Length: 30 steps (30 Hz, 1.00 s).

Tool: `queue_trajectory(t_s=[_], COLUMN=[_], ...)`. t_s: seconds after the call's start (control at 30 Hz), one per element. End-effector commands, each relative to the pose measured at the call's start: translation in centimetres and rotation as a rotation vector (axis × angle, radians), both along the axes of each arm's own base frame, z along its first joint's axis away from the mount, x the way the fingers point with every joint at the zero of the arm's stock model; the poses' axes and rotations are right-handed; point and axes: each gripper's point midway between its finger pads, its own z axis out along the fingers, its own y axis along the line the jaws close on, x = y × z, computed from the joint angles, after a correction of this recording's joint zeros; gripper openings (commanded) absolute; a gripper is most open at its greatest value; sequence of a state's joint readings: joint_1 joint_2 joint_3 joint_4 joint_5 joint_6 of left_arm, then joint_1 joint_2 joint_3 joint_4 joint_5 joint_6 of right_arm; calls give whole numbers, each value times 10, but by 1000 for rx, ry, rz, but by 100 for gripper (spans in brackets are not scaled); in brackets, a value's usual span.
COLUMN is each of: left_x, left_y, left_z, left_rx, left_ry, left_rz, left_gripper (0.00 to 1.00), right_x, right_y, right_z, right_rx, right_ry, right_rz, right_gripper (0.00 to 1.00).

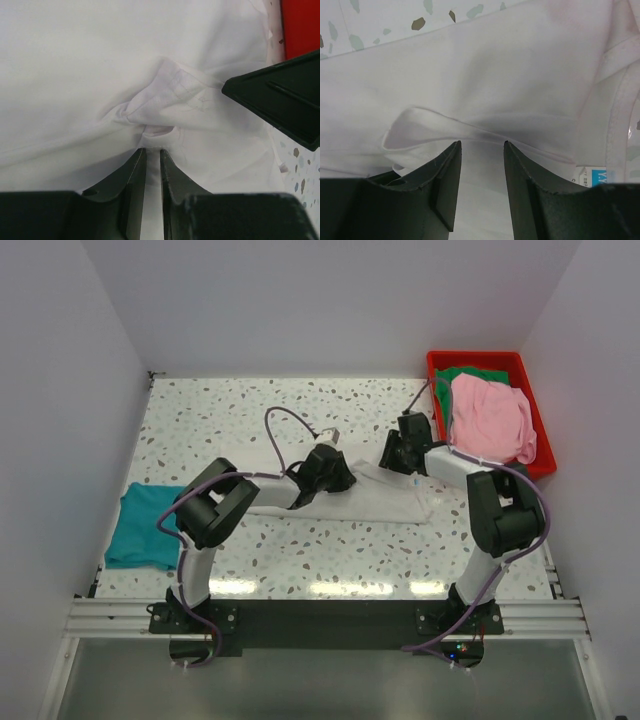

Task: Fold and stack the t-shirts
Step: Fold the tshirt

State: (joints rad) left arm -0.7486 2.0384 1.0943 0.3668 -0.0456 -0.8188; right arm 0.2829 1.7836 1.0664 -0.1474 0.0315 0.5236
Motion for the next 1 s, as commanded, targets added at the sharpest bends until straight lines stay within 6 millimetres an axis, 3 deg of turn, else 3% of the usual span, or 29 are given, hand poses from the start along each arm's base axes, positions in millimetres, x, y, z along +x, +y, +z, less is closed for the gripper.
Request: queue_trajectory(t_s=[0.0,0.23,0.33,0.5,0.53,0.7,0.8,0.97], left_x=[5,2,3,5,7,-3,-6,-3], left_y=[13,17,14,6,2,-14,-30,-38], left_z=[-12,-10,7,54,71,95,98,76], left_rx=[80,129,103,29,-7,-94,-140,-127], left_ry=[32,44,5,-113,-158,-236,-241,-202], left_rz=[83,93,72,17,5,-108,-177,-190], left_gripper=[23,23,24,27,28,28,26,23], right_x=[12,15,17,18,18,20,21,22], right_y=[2,1,2,4,3,2,2,-3], right_z=[28,38,43,46,47,56,60,66], right_rx=[38,39,42,43,42,43,41,35], right_ry=[-94,-116,-123,-128,-129,-150,-160,-166], right_rz=[-11,-11,-8,-1,-1,-3,-7,-16], right_gripper=[43,43,43,43,43,43,43,43])
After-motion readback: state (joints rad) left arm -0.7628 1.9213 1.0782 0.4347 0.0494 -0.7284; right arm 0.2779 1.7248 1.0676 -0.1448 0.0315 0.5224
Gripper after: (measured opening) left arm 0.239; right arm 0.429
